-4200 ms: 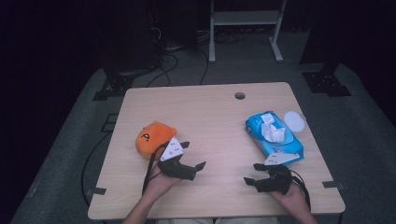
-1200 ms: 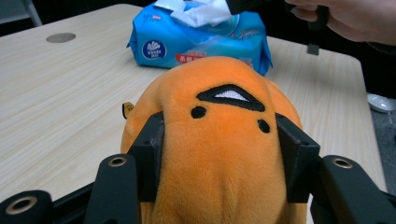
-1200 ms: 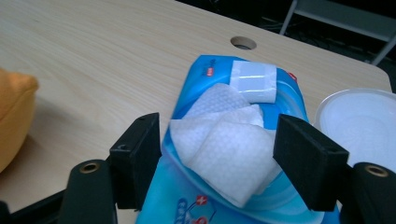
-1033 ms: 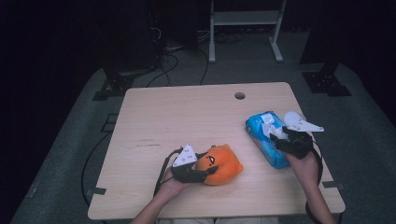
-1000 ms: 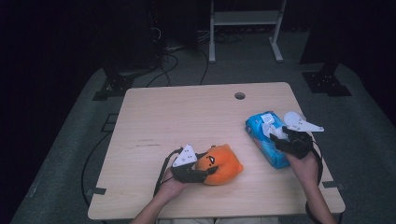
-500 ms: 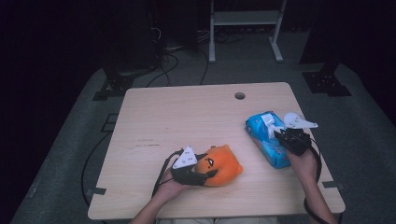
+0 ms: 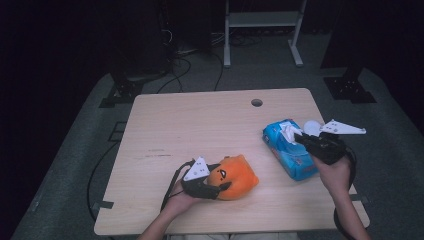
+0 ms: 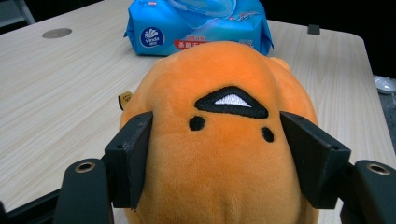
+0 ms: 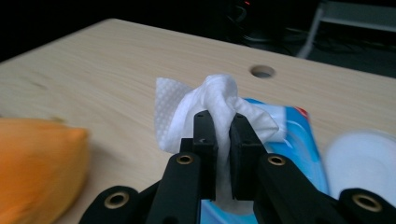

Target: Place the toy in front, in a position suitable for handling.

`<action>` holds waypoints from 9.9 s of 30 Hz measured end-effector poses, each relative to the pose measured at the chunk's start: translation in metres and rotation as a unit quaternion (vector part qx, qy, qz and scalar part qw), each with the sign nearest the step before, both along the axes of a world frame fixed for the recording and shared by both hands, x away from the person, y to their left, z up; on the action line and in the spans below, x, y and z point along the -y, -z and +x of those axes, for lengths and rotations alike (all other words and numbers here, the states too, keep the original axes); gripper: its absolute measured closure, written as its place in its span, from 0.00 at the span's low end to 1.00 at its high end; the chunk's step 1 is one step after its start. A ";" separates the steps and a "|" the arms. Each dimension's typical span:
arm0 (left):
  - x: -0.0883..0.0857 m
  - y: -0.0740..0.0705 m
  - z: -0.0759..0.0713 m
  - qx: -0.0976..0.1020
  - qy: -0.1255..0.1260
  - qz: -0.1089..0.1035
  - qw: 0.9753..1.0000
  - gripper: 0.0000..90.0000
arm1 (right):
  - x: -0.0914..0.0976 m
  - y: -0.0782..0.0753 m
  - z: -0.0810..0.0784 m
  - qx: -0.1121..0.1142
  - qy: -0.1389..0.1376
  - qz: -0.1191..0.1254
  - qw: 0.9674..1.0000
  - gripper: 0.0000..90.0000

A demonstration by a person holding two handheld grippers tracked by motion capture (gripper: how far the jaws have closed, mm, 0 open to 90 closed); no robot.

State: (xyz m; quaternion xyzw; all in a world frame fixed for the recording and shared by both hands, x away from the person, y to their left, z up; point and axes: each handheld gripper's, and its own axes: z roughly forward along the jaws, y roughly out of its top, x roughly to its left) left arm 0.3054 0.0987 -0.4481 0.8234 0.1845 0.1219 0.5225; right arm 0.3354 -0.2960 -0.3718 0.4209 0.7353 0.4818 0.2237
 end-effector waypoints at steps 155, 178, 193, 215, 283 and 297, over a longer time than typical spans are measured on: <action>-0.005 -0.012 0.007 -0.007 0.017 0.023 1.000 0.28 | -0.133 0.046 -0.061 0.060 -0.146 -0.093 0.983 0.88; 0.003 -0.012 0.003 0.008 0.034 0.054 0.998 0.35 | -0.157 0.054 -0.076 0.089 -0.179 -0.114 0.973 0.78; 0.015 -0.015 -0.006 0.035 0.025 0.055 0.998 0.33 | -0.158 0.046 -0.079 0.082 -0.177 -0.090 0.977 0.87; 0.029 -0.016 -0.017 0.082 0.045 0.090 0.992 0.33 | -0.157 0.034 -0.081 0.089 -0.192 -0.079 0.974 0.88; 0.036 -0.012 -0.028 0.099 0.079 0.079 0.989 0.36 | -0.132 0.032 -0.074 0.058 -0.166 -0.052 0.983 0.88; 0.037 -0.012 -0.033 0.122 0.091 0.092 0.984 0.37 | -0.124 0.035 -0.065 0.051 -0.145 -0.040 0.987 0.88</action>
